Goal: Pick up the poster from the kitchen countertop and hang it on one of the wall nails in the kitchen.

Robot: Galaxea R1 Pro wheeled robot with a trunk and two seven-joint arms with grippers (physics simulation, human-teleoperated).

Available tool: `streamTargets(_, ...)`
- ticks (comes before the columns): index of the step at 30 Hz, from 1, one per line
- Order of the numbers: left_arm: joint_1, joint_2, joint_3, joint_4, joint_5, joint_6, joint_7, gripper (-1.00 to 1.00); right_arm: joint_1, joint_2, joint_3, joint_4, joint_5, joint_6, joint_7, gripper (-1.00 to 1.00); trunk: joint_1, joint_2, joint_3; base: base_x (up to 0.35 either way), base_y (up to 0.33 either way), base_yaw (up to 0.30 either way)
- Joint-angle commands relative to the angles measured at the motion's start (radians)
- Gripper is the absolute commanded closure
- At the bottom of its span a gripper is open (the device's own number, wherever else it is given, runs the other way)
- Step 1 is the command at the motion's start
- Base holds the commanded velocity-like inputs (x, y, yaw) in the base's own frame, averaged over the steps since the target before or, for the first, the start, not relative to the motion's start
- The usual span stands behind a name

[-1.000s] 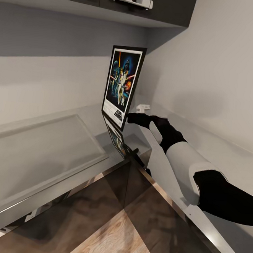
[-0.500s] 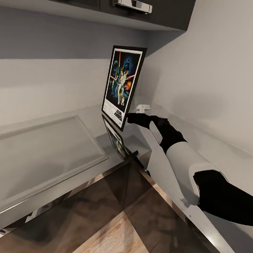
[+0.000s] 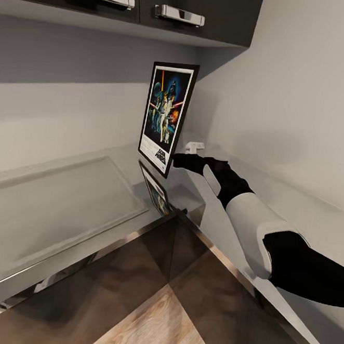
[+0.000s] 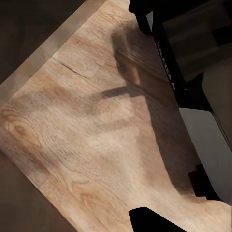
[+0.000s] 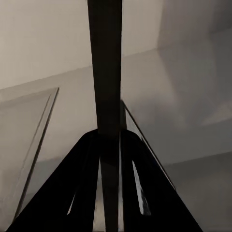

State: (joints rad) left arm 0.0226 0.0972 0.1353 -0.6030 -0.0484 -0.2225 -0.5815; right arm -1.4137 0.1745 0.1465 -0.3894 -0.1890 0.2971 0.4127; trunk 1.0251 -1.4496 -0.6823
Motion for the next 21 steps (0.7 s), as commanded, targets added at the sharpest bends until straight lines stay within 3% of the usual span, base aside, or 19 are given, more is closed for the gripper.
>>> streamTargets(1,0.000,-0.001,0.004,-0.001,-0.005,-0.003,-0.005,-1.00,-0.001,0.000,0.003,-0.001,-0.010,0.007,0.000,1.00,0.000,0.000,-0.001,-0.076,0.000,0.000)
streamTargets(9,0.000,-0.001,0.004,-0.001,-0.005,-0.003,-0.005,-1.00,0.001,0.000,0.003,-0.026,-0.011,0.008,0.001,1.00,0.000,0.000,0.000,-0.131,0.000,0.000)
streamTargets(21,0.000,-0.001,0.004,-0.001,-0.005,-0.003,-0.005,-1.00,0.006,0.000,0.004,-0.057,-0.012,0.010,0.004,1.00,0.000,0.000,0.000,-0.010,0.000,0.000)
